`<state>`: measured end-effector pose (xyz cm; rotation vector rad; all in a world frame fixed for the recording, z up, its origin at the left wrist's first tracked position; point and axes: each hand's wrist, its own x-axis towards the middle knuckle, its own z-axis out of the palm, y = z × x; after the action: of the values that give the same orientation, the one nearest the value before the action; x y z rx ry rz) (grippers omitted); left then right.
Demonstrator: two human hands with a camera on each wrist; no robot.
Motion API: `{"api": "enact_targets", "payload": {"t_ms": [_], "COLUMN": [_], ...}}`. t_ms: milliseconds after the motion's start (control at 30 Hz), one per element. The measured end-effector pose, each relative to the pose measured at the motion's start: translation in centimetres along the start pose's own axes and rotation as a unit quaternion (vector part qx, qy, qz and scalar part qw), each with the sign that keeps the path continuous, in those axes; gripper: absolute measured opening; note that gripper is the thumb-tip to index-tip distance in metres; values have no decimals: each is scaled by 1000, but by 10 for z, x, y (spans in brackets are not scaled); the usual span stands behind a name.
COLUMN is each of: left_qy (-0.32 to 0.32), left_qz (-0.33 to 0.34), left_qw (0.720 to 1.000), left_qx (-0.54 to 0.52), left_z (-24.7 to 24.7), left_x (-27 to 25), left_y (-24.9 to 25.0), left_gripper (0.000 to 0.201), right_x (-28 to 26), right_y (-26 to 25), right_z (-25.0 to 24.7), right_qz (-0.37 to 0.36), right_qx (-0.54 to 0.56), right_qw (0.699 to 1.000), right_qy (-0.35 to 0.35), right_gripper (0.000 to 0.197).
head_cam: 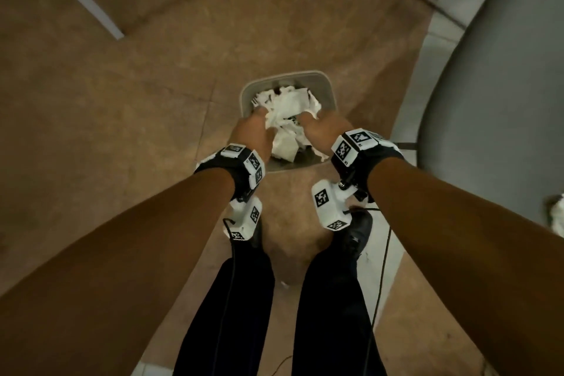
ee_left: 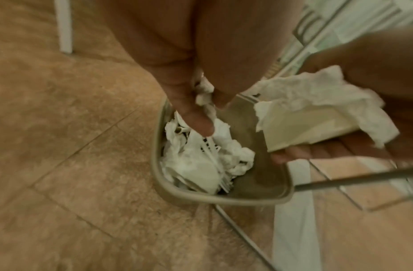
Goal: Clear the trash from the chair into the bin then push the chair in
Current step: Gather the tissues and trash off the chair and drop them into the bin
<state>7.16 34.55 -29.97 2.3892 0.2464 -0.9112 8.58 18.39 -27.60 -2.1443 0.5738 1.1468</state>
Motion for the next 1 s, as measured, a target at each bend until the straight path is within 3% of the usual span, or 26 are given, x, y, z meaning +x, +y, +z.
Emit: {"api": "enact_targets", "payload": {"t_ms": [100, 200, 367, 600, 733, 900, 1000], "left_qy": [12, 33, -38, -18, -18, -23, -22], "left_qz": [31, 68, 63, 49, 76, 148, 183], "left_qw": [999, 997, 994, 990, 983, 973, 968], "left_qx": [29, 27, 85, 129, 163, 174, 168], "left_z": [10, 22, 37, -2, -34, -46, -31], "left_x": [19, 32, 36, 13, -12, -53, -79], "left_y": [-10, -6, -2, 30, 85, 185, 245], "left_gripper": [48, 38, 36, 27, 17, 21, 21], "right_x": [36, 58, 61, 16, -32, -96, -127], "right_y": [4, 5, 8, 3, -5, 14, 50], "right_z": [26, 36, 31, -7, -44, -114, -163], "right_qz": [11, 5, 4, -20, -78, -98, -90], "right_qx": [-39, -61, -61, -44, -19, 94, 135], "right_qw": [999, 996, 995, 999, 996, 988, 980], "right_qy": [34, 67, 77, 22, 36, 72, 113], "right_gripper": [70, 85, 60, 45, 28, 33, 34]}}
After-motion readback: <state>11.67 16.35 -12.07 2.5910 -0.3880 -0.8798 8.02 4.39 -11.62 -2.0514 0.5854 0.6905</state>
